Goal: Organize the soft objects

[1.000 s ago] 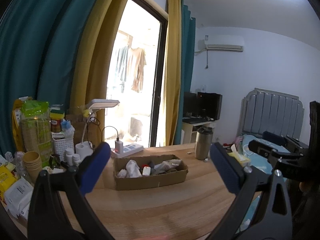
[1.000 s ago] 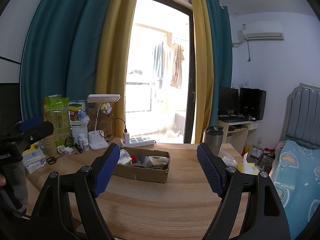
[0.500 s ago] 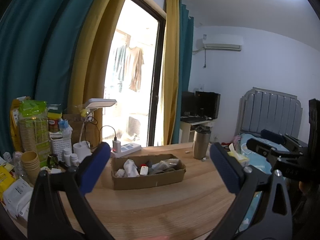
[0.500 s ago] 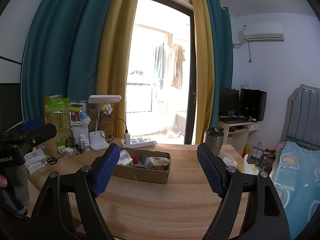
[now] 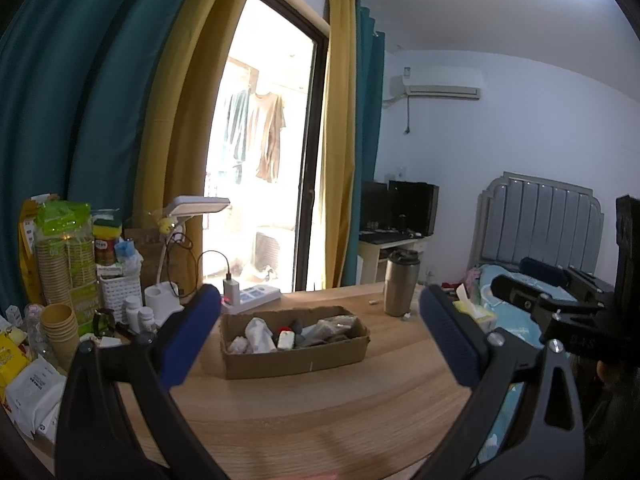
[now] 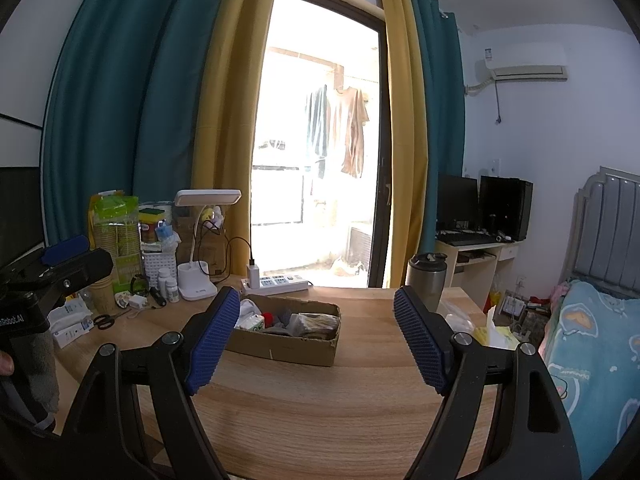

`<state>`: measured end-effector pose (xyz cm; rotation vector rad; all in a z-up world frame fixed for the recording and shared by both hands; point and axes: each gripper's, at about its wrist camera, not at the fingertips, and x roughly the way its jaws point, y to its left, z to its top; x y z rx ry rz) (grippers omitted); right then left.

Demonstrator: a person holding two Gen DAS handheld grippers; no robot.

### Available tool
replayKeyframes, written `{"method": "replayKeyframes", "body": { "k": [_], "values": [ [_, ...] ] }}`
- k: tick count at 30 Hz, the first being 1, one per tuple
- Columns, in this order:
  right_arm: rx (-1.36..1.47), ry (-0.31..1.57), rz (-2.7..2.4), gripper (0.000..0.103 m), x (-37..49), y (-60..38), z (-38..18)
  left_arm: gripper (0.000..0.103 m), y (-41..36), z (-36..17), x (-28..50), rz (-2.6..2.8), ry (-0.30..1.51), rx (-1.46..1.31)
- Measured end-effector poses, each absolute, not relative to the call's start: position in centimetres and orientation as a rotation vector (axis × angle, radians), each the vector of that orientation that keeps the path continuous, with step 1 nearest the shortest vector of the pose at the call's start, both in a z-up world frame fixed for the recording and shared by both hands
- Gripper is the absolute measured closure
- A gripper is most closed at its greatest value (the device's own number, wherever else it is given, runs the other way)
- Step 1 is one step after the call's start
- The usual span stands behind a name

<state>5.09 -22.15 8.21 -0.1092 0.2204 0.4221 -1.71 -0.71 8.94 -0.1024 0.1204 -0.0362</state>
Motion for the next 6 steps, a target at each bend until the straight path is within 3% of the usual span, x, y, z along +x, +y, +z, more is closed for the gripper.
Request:
{"method": "replayKeyframes", "body": {
  "k": [6],
  "values": [
    [-0.082,0.230,0.430,0.021,5.52,-22.06,7.92,0.002,-1.07,8.57,-1.33,-0.057,0.138,-0.083]
  ]
}}
